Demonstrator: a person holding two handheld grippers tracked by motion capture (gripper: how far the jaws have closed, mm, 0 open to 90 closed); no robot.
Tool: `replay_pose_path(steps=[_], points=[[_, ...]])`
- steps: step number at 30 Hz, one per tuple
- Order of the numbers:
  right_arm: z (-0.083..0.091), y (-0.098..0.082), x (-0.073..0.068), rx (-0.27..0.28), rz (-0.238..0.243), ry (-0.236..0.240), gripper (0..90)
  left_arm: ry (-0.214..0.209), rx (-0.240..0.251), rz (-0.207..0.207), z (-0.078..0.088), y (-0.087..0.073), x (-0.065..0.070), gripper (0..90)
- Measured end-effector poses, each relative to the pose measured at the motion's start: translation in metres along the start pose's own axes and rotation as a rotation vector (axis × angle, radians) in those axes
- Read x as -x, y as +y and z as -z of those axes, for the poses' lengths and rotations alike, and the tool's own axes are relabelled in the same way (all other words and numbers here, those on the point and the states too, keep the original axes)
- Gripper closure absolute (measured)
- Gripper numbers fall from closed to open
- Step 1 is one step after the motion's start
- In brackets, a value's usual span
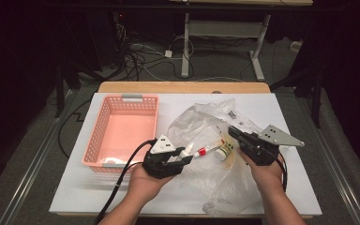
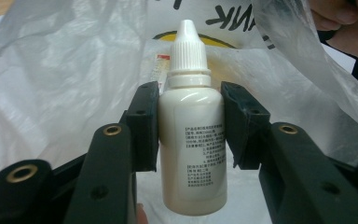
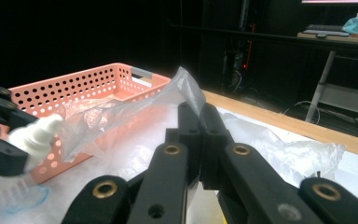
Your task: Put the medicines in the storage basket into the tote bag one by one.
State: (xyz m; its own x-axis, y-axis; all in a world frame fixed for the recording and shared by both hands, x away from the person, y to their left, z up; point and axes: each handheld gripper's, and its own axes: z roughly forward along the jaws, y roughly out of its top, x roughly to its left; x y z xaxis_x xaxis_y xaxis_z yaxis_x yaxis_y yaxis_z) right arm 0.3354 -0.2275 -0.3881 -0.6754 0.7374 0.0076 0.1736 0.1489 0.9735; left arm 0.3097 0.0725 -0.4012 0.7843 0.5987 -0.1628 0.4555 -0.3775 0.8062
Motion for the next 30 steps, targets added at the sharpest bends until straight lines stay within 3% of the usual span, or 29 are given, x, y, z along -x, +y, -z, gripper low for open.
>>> replay_pose_path(steps=[10, 19, 25, 28, 30], points=[[-0.001, 0.001, -0.001, 0.005, 0.004, 0.007, 90.0, 0.004, -0.058, -0.028, -0.054, 0.018, 0.005, 57.7], [-0.001, 0.002, -0.001, 0.010, 0.004, 0.009, 90.0, 0.100, -0.093, -0.079, -0.098, 0.033, 0.000, 57.6], [-0.001, 0.002, -0.001, 0.012, -0.001, 0.011, 90.0, 0.166, -0.116, -0.093, -0.122, 0.037, -0.012, 57.5], [-0.001, 0.002, 0.001, 0.014, 0.000, 0.010, 90.0, 0.177, -0.115, -0.096, -0.131, 0.035, -0.019, 57.5], [-0.001, 0.002, 0.001, 0.014, -0.005, 0.009, 90.0, 0.170, -0.107, -0.070, -0.136, 0.035, -0.023, 57.5]])
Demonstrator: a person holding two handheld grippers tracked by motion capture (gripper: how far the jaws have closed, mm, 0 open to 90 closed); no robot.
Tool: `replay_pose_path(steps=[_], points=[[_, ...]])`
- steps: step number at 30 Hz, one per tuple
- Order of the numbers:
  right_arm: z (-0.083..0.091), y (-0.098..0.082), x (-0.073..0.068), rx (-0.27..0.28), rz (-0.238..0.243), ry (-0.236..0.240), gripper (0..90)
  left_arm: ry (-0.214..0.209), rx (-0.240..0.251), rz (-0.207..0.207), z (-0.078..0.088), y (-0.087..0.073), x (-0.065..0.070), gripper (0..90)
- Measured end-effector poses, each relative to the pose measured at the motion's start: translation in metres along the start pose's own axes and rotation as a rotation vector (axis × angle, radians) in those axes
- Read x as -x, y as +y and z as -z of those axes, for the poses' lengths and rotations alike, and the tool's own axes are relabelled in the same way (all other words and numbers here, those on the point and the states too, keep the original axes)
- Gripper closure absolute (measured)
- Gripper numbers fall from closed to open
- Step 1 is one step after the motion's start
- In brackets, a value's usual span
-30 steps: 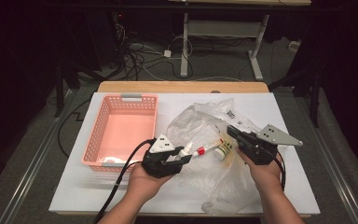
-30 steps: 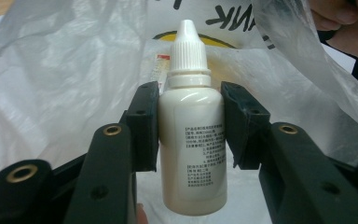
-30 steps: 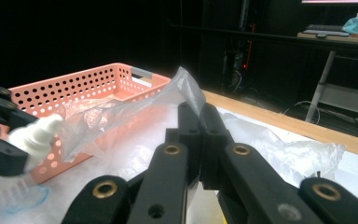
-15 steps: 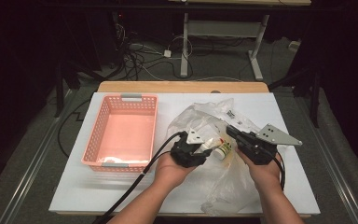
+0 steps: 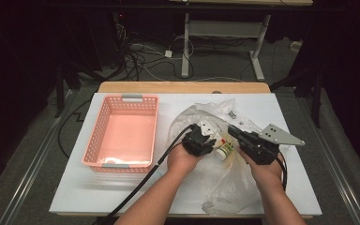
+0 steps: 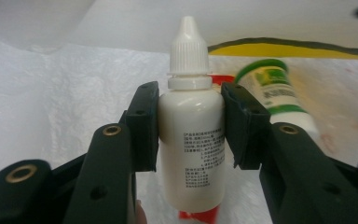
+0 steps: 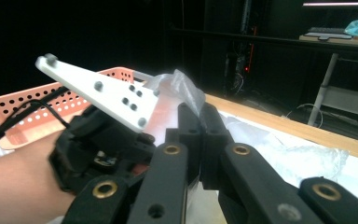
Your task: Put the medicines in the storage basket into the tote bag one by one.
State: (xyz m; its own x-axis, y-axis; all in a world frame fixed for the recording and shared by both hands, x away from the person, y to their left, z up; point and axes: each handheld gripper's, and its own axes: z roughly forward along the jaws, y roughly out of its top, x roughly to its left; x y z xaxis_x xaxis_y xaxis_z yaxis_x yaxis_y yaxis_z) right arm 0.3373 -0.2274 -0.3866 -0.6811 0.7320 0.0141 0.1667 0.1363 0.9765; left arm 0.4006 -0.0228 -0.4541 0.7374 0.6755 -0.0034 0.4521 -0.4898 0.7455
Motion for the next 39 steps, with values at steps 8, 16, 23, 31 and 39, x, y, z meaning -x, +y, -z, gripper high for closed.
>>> replay_pose_path(steps=[8, 16, 23, 31, 39], points=[[0.000, 0.000, -0.001, 0.000, 0.002, 0.002, 90.0, 0.000, 0.008, -0.017, -0.012, 0.008, -0.008, 57.5], [0.000, -0.001, 0.001, -0.006, -0.001, 0.001, 90.0, -0.008, 0.007, -0.005, -0.020, 0.010, -0.012, 57.4], [0.001, -0.001, 0.002, -0.002, -0.008, 0.001, 90.0, -0.052, 0.020, 0.005, -0.012, 0.012, -0.009, 44.0], [0.002, 0.000, 0.002, -0.001, -0.010, -0.002, 90.0, -0.121, 0.077, 0.052, 0.016, 0.004, 0.005, 38.7], [0.001, -0.002, 0.004, -0.009, -0.010, -0.004, 90.0, -0.165, 0.094, 0.057, 0.049, -0.029, 0.010, 38.7]])
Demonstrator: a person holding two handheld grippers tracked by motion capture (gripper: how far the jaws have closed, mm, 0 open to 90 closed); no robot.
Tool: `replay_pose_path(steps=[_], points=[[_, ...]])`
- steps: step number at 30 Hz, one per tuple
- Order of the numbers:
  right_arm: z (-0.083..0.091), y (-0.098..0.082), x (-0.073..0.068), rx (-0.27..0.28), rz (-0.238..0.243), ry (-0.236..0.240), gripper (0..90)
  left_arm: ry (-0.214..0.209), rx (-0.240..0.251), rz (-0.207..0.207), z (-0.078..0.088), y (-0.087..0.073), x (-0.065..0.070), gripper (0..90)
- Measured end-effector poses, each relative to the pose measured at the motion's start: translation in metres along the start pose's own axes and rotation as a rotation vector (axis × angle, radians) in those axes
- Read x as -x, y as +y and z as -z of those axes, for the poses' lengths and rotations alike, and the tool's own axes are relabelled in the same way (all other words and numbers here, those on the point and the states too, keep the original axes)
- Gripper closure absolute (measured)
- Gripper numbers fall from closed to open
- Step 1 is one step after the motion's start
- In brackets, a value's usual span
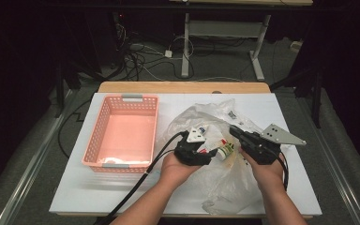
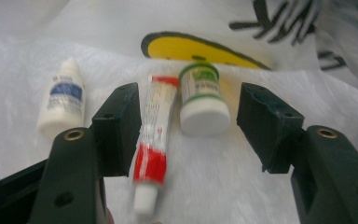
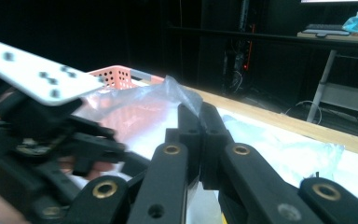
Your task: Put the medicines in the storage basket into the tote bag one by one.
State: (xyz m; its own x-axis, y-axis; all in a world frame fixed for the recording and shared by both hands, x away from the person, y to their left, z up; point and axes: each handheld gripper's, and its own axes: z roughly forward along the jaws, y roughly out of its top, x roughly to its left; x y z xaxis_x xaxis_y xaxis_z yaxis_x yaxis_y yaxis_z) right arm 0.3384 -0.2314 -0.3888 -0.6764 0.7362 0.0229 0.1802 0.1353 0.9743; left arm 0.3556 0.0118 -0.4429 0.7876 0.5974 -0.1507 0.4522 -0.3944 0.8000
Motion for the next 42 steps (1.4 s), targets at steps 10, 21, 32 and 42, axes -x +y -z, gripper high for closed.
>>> replay_pose_path(steps=[10, 21, 32, 42], points=[[-0.001, -0.001, -0.001, -0.009, 0.003, -0.007, 90.0, 0.016, 0.020, -0.007, 0.041, -0.038, 0.008, 38.7], [-0.002, 0.001, -0.005, -0.015, 0.008, -0.008, 90.0, 0.036, 0.012, -0.008, 0.071, -0.078, 0.013, 37.8], [0.012, 0.002, 0.002, -0.006, -0.009, -0.045, 90.0, 0.061, -0.033, 0.005, 0.072, -0.102, 0.008, 33.8], [0.019, -0.006, 0.014, -0.016, -0.005, -0.063, 90.0, 0.086, -0.031, 0.082, 0.053, -0.092, 0.002, 22.1]])
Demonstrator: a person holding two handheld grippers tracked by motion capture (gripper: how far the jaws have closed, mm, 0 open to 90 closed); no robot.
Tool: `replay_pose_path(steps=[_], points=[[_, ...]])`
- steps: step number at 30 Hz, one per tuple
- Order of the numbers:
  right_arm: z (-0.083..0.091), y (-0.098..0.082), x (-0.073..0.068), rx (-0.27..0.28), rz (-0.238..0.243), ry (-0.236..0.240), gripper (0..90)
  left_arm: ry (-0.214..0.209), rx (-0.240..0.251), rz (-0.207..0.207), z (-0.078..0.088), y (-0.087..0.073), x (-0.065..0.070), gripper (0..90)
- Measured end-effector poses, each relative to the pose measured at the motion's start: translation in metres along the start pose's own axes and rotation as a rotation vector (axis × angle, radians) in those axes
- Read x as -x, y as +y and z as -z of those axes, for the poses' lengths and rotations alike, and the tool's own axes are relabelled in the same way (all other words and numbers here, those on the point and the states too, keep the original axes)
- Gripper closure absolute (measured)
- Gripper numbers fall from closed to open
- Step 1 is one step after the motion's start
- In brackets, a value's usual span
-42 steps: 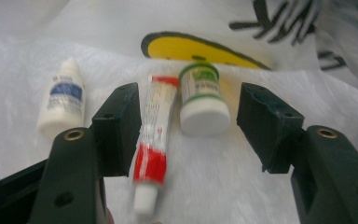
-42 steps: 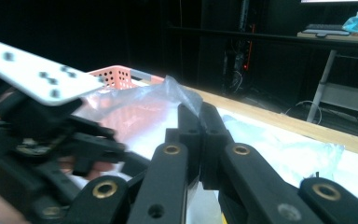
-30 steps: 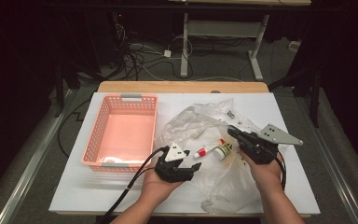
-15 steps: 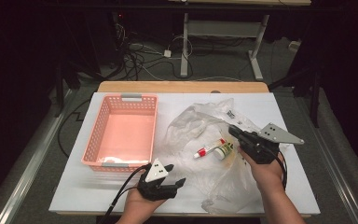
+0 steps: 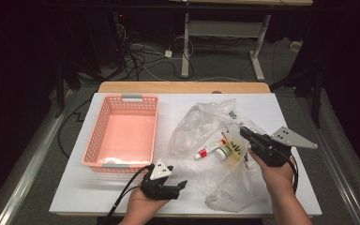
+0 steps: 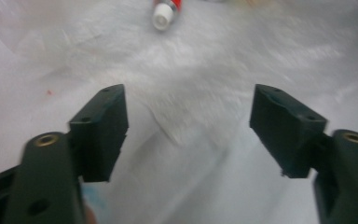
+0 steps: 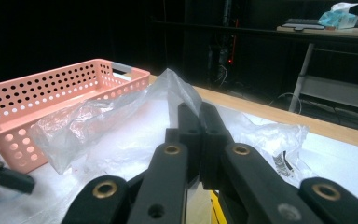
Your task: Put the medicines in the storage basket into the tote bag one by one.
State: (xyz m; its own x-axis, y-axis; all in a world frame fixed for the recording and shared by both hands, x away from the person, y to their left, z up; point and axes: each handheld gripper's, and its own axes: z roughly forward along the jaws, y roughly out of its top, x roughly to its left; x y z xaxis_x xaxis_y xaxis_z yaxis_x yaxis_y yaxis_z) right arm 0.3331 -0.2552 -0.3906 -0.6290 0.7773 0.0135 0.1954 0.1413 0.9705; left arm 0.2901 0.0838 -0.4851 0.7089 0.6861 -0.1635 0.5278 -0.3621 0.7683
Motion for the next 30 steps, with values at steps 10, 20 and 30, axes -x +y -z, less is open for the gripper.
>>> replay_pose_path(steps=[10, 20, 30], points=[[-0.009, -0.005, -0.006, -0.035, 0.017, 0.020, 90.0, 0.111, -0.141, 0.004, -0.031, 0.015, 0.003, 26.9], [-0.008, -0.007, -0.006, -0.044, 0.009, 0.017, 90.0, -0.033, -0.133, -0.130, -0.029, 0.013, 0.011, 87.7], [-0.004, -0.007, -0.005, -0.037, 0.008, 0.017, 90.0, -0.040, 0.007, -0.050, -0.016, 0.008, 0.002, 88.2]])
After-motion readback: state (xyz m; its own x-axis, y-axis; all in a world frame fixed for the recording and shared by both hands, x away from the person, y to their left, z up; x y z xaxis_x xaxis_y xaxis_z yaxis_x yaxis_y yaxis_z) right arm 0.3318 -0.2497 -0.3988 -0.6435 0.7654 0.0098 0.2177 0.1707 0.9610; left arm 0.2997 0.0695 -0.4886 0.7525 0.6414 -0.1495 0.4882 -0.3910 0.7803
